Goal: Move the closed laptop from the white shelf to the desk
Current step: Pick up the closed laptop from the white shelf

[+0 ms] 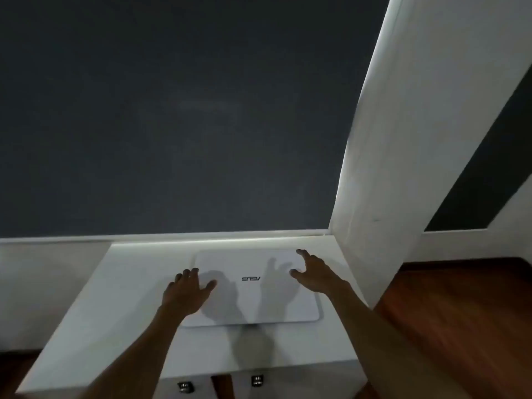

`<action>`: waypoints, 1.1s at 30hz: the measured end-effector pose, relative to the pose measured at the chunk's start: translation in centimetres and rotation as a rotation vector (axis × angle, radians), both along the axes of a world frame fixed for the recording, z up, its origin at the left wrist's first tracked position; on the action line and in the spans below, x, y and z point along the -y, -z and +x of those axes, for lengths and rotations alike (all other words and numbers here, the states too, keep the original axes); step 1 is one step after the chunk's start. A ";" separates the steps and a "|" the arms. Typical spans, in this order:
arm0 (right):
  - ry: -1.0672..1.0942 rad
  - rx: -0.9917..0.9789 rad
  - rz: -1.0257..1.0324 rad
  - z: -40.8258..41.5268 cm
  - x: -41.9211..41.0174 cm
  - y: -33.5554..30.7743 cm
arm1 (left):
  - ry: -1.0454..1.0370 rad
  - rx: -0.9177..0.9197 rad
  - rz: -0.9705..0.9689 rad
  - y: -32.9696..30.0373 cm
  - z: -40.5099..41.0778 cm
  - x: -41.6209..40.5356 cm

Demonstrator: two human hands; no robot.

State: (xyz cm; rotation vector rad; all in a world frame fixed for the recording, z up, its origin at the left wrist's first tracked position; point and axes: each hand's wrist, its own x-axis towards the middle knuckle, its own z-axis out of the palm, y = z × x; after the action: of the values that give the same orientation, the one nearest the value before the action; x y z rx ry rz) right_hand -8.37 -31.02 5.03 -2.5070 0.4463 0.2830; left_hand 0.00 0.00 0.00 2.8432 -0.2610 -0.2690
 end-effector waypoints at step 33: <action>0.650 0.341 0.396 -1.0 -1.9 1.0 | -0.382 0.160 -0.479 -4.0 -0.5 -0.1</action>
State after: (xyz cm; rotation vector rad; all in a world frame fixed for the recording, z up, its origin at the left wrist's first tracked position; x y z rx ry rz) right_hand -9.39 -29.11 4.04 -1.8534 0.9202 -0.2816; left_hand -0.53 0.08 3.99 2.3727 0.1700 0.0918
